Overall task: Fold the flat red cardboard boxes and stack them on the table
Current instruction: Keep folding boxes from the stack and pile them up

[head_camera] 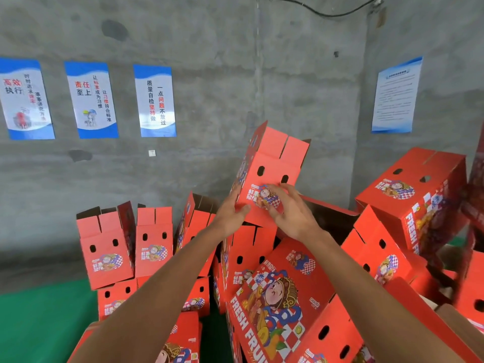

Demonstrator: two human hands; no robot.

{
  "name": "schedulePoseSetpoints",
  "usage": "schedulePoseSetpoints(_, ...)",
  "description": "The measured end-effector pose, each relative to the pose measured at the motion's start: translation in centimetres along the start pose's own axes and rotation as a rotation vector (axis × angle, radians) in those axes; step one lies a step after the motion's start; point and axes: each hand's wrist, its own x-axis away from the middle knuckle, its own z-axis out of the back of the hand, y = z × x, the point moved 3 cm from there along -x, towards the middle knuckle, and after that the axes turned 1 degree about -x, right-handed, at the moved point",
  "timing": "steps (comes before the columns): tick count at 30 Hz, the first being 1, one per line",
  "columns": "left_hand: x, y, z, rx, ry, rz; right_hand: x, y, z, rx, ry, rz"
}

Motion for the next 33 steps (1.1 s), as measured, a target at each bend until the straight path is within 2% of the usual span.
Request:
schedulePoseSetpoints(4,1.6,0.3,0.2,0.038,0.061,0.03,1.9,-1.7,-0.2,-0.085,0.074,-0.033)
schedulePoseSetpoints(8,8.7,-2.6,1.2,0.067,0.176,0.049,7.3,-5.2,-4.8,-0.227,0.11,-0.001)
schedulePoseSetpoints(11,17.6,-7.2,2.2,0.144,0.21,0.135,12.6,-8.8,-11.3,-0.276,-0.014,-0.017)
schedulePoseSetpoints(15,27.3,-12.7,3.3,0.108,0.222,0.238,18.8,-13.7,-19.6,-0.361,-0.146,-0.095)
schedulePoseSetpoints(20,36.2,-19.2,6.4,0.057,0.337,0.432,26.1,-15.5,-26.7,-0.4,-0.3,-0.186)
schedulePoseSetpoints(26,45.8,-28.5,11.5,-0.244,0.323,0.737,32.5,-13.0,-34.1,-0.354,-0.604,-0.53)
schedulePoseSetpoints(30,49.4,-33.6,13.3,-0.561,0.162,0.959,35.0,-11.1,-37.6,-0.249,-0.675,-0.628)
schedulePoseSetpoints(33,50.9,-36.2,14.9,-0.659,0.104,1.064,35.7,-10.0,-39.6,-0.312,-0.703,-0.679)
